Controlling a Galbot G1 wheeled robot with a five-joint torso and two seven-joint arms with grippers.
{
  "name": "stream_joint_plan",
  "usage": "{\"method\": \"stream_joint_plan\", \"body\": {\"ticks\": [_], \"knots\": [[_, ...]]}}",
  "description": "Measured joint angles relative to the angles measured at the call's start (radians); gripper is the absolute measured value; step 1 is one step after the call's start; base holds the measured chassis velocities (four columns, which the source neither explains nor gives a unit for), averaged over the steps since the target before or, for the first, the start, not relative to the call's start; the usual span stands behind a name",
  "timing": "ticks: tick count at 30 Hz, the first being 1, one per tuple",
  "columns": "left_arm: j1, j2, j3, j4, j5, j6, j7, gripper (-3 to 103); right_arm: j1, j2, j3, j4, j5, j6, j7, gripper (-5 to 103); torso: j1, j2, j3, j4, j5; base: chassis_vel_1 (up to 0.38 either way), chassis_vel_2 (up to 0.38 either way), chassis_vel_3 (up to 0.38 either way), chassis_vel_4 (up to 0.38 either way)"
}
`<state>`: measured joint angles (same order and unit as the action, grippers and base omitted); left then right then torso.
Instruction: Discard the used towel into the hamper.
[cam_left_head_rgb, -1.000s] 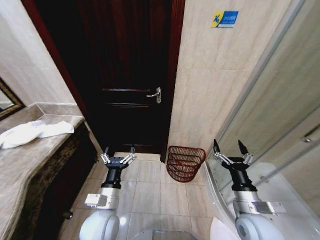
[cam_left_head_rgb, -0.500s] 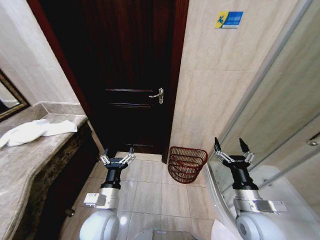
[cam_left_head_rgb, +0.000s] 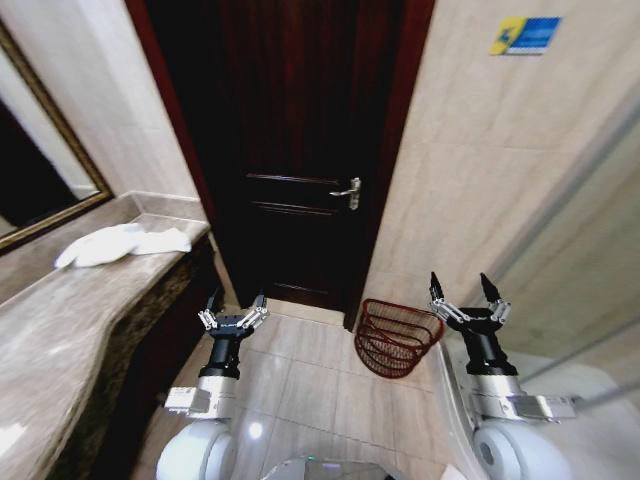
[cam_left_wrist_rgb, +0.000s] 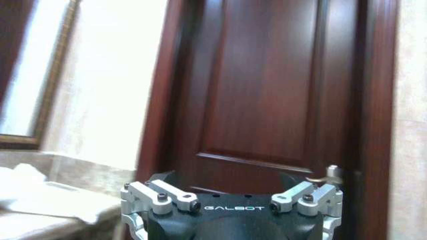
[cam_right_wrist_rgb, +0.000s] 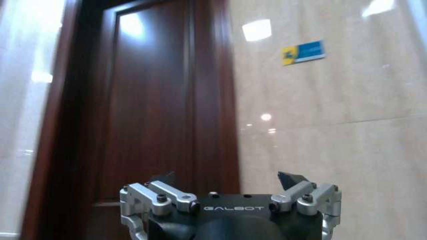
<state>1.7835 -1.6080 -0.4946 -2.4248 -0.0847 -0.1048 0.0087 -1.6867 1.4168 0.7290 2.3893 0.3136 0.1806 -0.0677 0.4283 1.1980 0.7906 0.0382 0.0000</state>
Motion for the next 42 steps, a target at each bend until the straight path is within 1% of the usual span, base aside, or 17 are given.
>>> {"method": "stream_joint_plan", "body": {"ticks": [12, 16, 29, 31, 33, 34, 37, 42], "knots": [[-0.001, 0.0, 0.001, -0.003, 0.004, -0.001, 0.0, 100, -0.002, 0.0, 0.0, 0.003, 0.001, -0.005, -0.003, 100, 0.0, 0.0, 0.0, -0.0001, 0.0002, 0.127, 0.119, 0.124, 0.13], [-0.004, 0.0, -0.005, -0.003, 0.0, -0.002, 0.0, 100, 0.001, 0.004, -0.001, 0.003, -0.003, -0.005, 0.026, 100, 0.0, 0.0, 0.0, -0.0001, 0.0002, 0.13, 0.128, 0.116, 0.119], [-0.007, 0.0, -0.007, -0.002, -0.001, -0.005, -0.007, 100, -0.01, 0.011, 0.0, 0.011, 0.0, -0.01, 0.015, 100, 0.0, 0.0, 0.0, -0.0002, 0.0, 0.13, 0.125, 0.122, 0.128], [-0.008, 0.0, -0.009, -0.002, -0.002, -0.004, -0.019, 100, -0.006, 0.01, 0.001, 0.011, -0.002, -0.011, 0.014, 100, 0.0, 0.0, 0.0, -0.0002, -0.0001, 0.138, 0.125, 0.12, 0.13], [-0.011, 0.0, -0.012, 0.0, 0.01, 0.003, -0.066, 100, -0.002, 0.012, -0.002, 0.01, -0.004, -0.01, 0.015, 100, 0.0, 0.0, 0.0, 0.0004, 0.0001, 0.11, 0.116, 0.127, 0.105], [-0.011, 0.0, -0.012, 0.0, 0.01, 0.003, -0.066, 100, -0.002, 0.012, -0.002, 0.01, -0.004, -0.01, 0.015, 100, 0.0, 0.0, 0.0, 0.0004, 0.0001, 0.091, 0.099, 0.127, 0.093], [-0.014, 0.0, -0.013, 0.005, 0.024, 0.03, -0.136, 97, -0.011, 0.013, -0.002, 0.011, -0.009, -0.017, 0.011, 100, 0.0, 0.0, 0.0, 0.0, 0.0, 0.046, 0.065, 0.068, 0.068], [-0.014, 0.0, -0.017, 0.005, 0.019, 0.042, -0.151, 96, -0.009, 0.012, 0.001, 0.015, -0.006, -0.029, 0.008, 100, 0.0, 0.0, 0.0, -0.0004, 0.0, 0.001, 0.006, 0.007, 0.011]]}}
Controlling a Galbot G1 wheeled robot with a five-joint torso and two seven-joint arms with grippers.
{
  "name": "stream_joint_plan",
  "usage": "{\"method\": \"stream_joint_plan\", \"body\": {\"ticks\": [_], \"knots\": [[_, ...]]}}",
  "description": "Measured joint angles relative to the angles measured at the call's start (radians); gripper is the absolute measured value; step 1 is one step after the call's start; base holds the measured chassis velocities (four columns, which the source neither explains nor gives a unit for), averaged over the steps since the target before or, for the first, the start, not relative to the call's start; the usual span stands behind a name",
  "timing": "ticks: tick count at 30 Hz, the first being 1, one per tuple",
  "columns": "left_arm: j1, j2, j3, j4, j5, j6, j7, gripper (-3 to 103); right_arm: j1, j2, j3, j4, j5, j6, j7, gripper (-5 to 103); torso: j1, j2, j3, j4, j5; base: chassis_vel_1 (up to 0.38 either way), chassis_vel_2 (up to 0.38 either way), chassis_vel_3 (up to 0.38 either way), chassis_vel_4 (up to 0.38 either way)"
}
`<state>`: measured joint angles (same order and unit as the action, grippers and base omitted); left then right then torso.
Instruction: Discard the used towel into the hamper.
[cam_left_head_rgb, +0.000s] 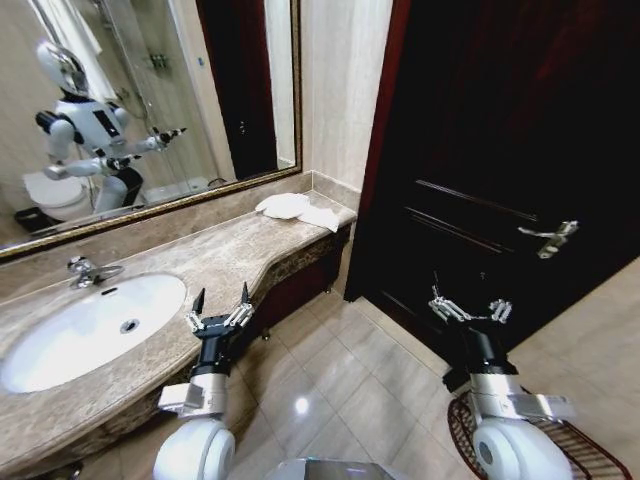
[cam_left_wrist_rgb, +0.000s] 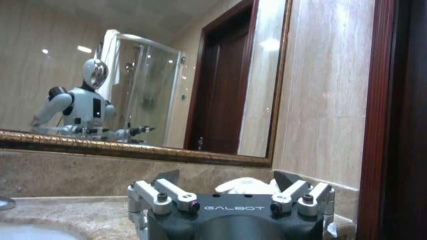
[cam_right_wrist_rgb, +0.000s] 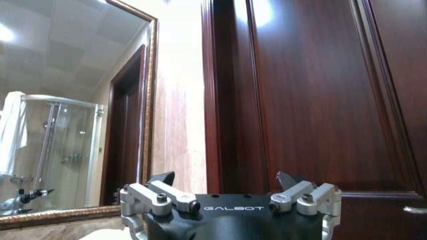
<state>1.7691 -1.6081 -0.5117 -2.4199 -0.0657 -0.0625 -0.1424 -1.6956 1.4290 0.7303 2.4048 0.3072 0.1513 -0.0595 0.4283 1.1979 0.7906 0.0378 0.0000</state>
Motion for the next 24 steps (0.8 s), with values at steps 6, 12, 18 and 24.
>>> {"method": "stream_joint_plan", "body": {"ticks": [6, 12, 18, 24], "knots": [[0.003, 0.0, 0.005, -0.002, 0.0, -0.001, 0.01, 96, -0.002, 0.0, -0.002, 0.01, -0.002, 0.0, -0.011, 100, 0.0, 0.0, 0.0, 0.0003, 0.0, 0.0, 0.0, 0.0, 0.0], [0.001, 0.0, 0.006, -0.001, 0.004, -0.003, 0.018, 96, -0.004, 0.0, -0.002, 0.011, -0.001, 0.004, -0.012, 100, 0.0, 0.0, 0.0, 0.0003, 0.0, 0.0, 0.0, 0.0, 0.0], [-0.005, 0.0, 0.004, 0.005, 0.004, -0.003, 0.023, 98, -0.004, 0.003, -0.003, 0.008, -0.003, 0.01, -0.018, 100, 0.0, 0.0, 0.0, 0.0003, 0.0, -0.03, 0.029, 0.025, -0.027], [-0.01, 0.0, 0.002, 0.014, 0.004, -0.003, 0.028, 99, -0.003, 0.003, -0.004, 0.002, -0.003, 0.012, -0.022, 100, 0.0, 0.0, 0.0, 0.0003, 0.0, -0.08, 0.08, 0.081, -0.082]]}}
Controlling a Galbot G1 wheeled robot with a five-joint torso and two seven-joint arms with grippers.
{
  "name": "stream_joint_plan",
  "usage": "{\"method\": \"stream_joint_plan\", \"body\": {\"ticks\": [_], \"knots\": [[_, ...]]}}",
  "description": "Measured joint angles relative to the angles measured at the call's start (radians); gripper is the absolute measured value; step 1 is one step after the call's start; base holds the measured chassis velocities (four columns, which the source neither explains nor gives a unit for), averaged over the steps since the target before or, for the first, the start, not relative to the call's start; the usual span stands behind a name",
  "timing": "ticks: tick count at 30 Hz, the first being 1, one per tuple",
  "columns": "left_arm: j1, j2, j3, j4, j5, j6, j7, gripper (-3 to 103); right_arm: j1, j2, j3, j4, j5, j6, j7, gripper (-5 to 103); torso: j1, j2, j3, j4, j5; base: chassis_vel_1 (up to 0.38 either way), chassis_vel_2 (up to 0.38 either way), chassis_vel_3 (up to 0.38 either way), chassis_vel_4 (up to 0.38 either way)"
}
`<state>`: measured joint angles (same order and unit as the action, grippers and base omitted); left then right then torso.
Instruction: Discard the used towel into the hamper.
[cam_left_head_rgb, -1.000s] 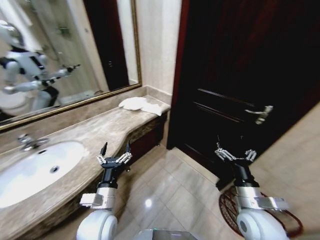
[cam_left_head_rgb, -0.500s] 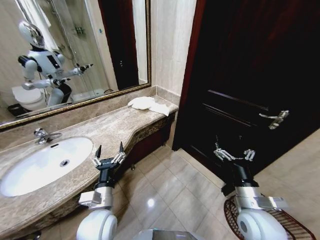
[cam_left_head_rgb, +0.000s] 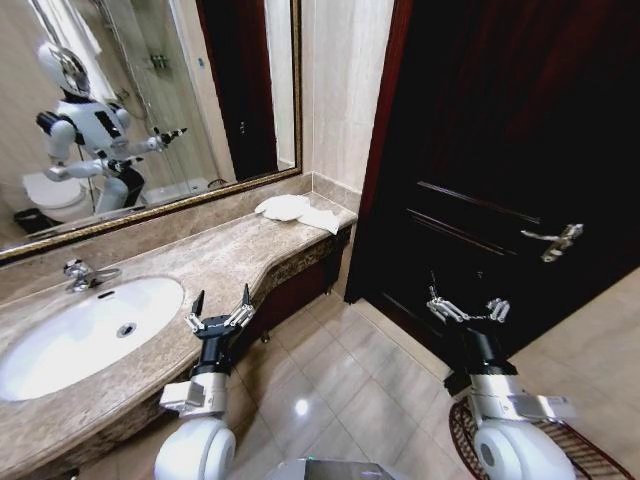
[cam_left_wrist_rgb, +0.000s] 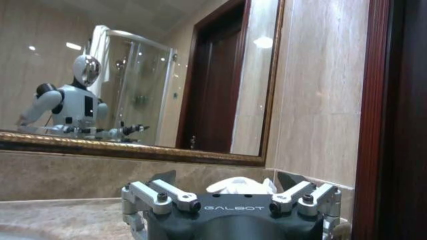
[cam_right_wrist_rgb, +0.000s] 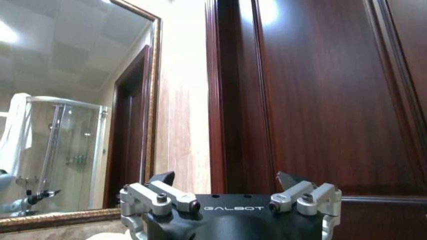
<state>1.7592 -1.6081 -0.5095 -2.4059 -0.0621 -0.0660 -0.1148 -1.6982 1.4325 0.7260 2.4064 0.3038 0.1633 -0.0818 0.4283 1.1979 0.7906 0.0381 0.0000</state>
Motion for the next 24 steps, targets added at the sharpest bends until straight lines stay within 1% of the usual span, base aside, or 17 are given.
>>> {"method": "stream_joint_plan", "body": {"ticks": [4, 8, 10, 11, 13, 17, 21, 24], "knots": [[-0.003, 0.0, -0.006, 0.008, 0.0, 0.0, 0.016, 99, 0.001, -0.005, 0.0, -0.008, -0.003, 0.001, 0.001, 100, 0.0, 0.0, 0.0, 0.0, -0.0001, -0.105, 0.099, 0.105, -0.104], [-0.015, 0.0, -0.018, 0.018, -0.013, 0.006, 0.003, 101, 0.0, -0.009, 0.001, -0.01, -0.004, 0.001, 0.0, 100, 0.0, 0.0, 0.0, 0.0002, -0.0001, -0.092, 0.103, 0.104, -0.087], [-0.023, 0.0, -0.021, 0.027, -0.022, 0.009, -0.01, 96, 0.0, -0.01, 0.001, -0.014, -0.004, 0.001, -0.003, 100, 0.0, 0.0, 0.0, 0.0001, -0.0001, -0.063, 0.079, 0.075, -0.093], [-0.023, 0.0, -0.021, 0.027, -0.022, 0.009, -0.01, 96, 0.0, -0.01, 0.001, -0.014, -0.004, 0.001, -0.003, 100, 0.0, 0.0, 0.0, 0.0001, -0.0001, -0.063, 0.088, 0.073, -0.093], [-0.028, 0.0, -0.02, 0.036, -0.019, 0.009, -0.018, 98, 0.003, -0.008, 0.0, -0.019, -0.005, 0.001, -0.004, 100, 0.0, 0.0, 0.0, 0.0001, 0.0, -0.072, 0.08, 0.047, -0.073], [-0.034, 0.0, -0.016, 0.044, -0.009, 0.011, -0.018, 100, 0.004, -0.007, -0.003, -0.024, -0.007, 0.0, -0.007, 100, 0.0, 0.0, 0.0, 0.0, -0.0001, -0.066, 0.071, 0.064, -0.073], [-0.048, 0.0, -0.017, 0.059, 0.0, 0.035, -0.021, 100, 0.012, -0.009, -0.004, -0.03, -0.009, 0.0, -0.008, 100, 0.0, 0.0, 0.0, 0.0001, 0.0, -0.094, 0.088, 0.09, -0.095], [-0.061, 0.0, -0.018, 0.069, 0.004, 0.041, -0.022, 100, 0.011, -0.009, -0.004, -0.032, -0.009, 0.001, -0.01, 100, 0.0, 0.0, 0.0, 0.0, 0.0, -0.126, 0.13, 0.129, -0.126]]}}
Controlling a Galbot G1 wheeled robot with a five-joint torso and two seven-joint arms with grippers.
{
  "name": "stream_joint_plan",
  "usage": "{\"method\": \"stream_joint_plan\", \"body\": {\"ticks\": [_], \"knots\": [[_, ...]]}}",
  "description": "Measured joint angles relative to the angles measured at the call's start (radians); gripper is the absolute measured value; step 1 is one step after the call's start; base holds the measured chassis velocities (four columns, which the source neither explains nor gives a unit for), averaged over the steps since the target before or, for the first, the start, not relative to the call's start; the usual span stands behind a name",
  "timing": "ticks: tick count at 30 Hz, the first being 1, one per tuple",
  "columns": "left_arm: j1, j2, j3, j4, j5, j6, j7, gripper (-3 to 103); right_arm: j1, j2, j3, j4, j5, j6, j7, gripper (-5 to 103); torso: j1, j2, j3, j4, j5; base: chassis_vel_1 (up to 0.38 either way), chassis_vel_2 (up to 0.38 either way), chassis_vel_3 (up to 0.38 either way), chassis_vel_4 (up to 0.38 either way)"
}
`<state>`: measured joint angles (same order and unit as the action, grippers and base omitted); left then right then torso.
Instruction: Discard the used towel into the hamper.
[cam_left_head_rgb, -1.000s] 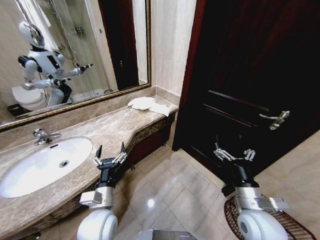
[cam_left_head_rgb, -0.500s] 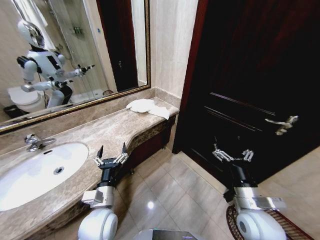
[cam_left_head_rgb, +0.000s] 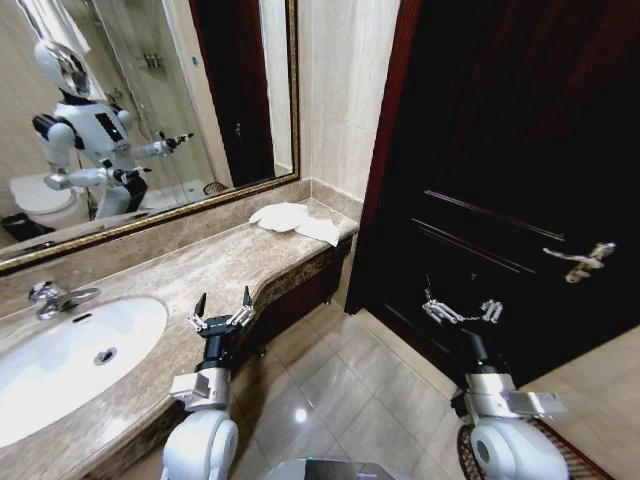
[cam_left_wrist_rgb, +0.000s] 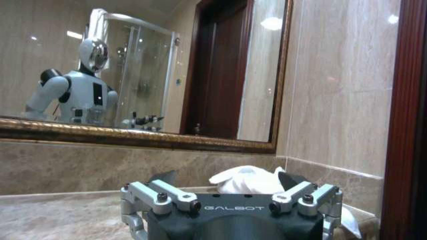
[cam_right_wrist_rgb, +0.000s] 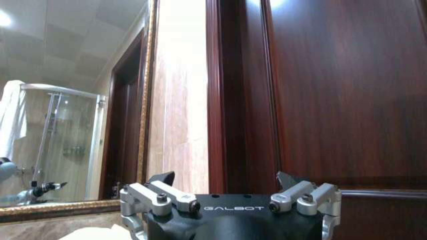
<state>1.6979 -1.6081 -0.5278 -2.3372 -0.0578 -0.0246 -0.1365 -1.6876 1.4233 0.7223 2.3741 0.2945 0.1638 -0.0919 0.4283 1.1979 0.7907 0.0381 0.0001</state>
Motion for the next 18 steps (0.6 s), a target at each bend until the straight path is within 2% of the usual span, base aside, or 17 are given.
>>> {"method": "stream_joint_plan", "body": {"ticks": [18], "knots": [[-0.087, 0.0, 0.015, 0.098, -0.007, -0.004, 0.027, 100, -0.017, 0.004, 0.011, -0.016, -0.025, 0.0, -0.03, 100, 0.0, 0.0, 0.0, 0.0, 0.0001, -0.151, 0.156, 0.149, -0.149]]}}
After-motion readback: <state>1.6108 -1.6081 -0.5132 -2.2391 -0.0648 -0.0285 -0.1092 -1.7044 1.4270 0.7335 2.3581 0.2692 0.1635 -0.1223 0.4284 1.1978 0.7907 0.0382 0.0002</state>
